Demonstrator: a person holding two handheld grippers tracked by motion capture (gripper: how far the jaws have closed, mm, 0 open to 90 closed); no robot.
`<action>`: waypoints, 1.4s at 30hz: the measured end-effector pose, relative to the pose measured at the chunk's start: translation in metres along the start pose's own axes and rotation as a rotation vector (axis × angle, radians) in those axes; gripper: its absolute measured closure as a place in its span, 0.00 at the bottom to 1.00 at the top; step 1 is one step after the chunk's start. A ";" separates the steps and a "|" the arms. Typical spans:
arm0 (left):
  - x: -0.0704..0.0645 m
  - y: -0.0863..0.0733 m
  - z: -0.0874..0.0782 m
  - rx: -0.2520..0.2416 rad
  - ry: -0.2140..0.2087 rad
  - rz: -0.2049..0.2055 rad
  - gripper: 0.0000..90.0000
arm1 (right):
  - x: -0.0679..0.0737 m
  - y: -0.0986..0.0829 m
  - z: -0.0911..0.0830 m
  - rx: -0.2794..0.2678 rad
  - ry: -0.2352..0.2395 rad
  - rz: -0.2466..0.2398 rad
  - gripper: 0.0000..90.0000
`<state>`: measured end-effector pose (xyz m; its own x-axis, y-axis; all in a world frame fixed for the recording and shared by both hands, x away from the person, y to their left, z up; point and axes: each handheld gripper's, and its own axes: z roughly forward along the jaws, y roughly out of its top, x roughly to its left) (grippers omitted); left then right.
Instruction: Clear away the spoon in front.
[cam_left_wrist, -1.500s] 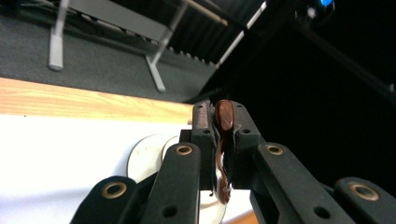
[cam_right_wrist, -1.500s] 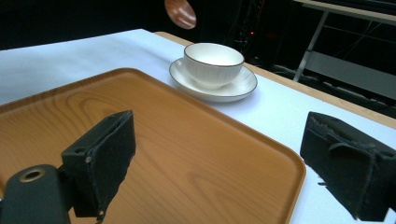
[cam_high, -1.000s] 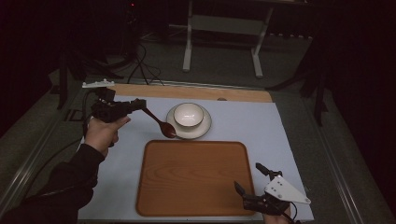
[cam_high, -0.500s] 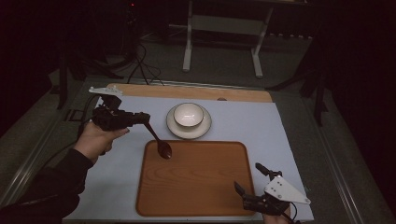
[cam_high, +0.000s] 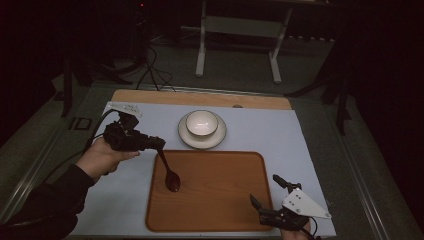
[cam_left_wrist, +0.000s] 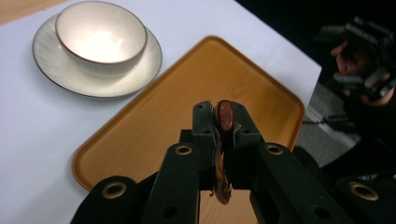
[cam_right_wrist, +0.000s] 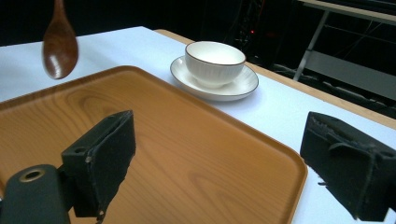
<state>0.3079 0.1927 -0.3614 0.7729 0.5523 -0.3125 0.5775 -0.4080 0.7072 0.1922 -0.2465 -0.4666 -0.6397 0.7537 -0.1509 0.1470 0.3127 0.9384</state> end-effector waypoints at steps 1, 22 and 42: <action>-0.001 0.000 0.002 0.016 -0.014 0.002 0.92 | 0.000 0.000 0.000 -0.001 0.001 0.001 0.11; -0.020 0.005 0.064 0.342 -0.155 0.105 0.92 | 0.000 -0.001 0.000 0.005 0.009 0.001 0.11; -0.010 0.009 0.131 0.401 -0.166 0.061 0.92 | -0.002 -0.002 0.001 0.013 0.028 0.005 0.11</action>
<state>0.3394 0.0880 -0.4351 0.8217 0.4075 -0.3985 0.5605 -0.7042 0.4358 0.1940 -0.2477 -0.4683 -0.6596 0.7390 -0.1375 0.1599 0.3167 0.9350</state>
